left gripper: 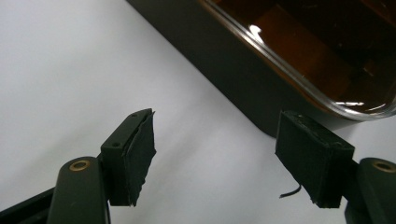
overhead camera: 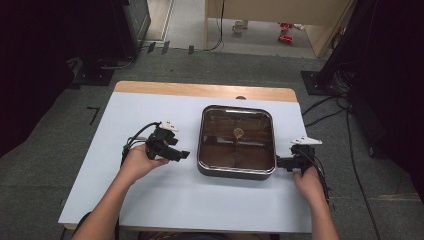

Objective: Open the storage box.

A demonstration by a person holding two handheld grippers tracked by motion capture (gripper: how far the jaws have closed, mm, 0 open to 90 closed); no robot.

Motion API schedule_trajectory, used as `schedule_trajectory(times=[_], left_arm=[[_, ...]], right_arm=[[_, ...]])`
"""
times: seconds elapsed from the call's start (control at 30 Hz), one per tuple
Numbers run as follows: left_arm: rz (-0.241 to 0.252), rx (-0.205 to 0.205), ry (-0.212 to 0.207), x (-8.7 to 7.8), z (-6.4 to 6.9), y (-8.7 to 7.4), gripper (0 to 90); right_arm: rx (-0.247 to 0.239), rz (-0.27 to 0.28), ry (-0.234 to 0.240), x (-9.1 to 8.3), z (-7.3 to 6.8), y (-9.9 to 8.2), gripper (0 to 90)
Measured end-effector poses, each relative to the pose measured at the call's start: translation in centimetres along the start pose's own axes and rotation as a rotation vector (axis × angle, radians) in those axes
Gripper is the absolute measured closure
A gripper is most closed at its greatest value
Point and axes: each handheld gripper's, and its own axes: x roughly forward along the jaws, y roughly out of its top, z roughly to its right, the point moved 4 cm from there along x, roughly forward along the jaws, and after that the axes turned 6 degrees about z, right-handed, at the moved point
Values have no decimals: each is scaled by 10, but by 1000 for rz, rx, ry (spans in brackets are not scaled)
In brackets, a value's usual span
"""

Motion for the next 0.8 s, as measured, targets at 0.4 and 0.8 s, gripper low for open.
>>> schedule_trajectory(times=[0.4, 0.8], left_arm=[[105, 18, -41, -22, 9, 27, 322], [143, -29, -88, -16, 15, 41, 388]], right_arm=[[1, 0, 0, 0, 0, 0, 0], [-1, 1, -1, 0, 0, 0, 0]])
